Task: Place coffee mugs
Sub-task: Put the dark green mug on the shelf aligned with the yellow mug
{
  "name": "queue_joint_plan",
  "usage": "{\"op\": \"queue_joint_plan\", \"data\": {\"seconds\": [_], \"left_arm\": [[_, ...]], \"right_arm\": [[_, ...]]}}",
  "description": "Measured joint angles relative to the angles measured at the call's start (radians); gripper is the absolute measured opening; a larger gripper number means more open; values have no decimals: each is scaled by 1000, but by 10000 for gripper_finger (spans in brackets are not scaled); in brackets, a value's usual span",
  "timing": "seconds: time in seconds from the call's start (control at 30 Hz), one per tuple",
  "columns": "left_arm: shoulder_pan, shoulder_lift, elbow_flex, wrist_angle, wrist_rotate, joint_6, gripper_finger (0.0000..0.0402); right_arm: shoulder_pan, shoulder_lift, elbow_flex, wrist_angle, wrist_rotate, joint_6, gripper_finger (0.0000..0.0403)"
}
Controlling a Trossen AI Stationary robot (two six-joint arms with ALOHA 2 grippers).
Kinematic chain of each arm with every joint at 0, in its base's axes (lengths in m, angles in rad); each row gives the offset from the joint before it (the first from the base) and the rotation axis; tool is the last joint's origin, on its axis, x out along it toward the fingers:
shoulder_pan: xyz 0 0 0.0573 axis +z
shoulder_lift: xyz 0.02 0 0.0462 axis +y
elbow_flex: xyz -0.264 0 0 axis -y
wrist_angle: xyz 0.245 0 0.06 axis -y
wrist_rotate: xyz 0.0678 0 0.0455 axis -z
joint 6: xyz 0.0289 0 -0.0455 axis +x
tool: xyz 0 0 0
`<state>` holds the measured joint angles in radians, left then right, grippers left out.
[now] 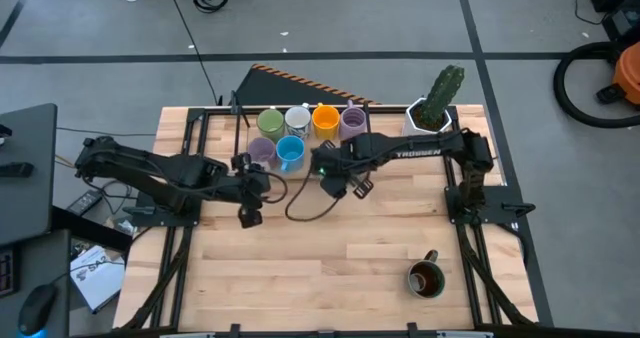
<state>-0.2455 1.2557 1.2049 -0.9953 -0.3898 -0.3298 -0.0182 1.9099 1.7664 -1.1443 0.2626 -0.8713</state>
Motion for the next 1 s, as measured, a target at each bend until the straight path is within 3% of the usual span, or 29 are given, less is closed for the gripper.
{"op": "queue_joint_plan", "data": {"seconds": [0.33,1.0], "left_arm": [[-1,-98,0,-11,-66,2,172],[-1,-102,0,-11,-58,3,172]], "right_arm": [[-101,0,0,26,-56,-41,23],[-136,1,0,54,-99,-82,48]]}}
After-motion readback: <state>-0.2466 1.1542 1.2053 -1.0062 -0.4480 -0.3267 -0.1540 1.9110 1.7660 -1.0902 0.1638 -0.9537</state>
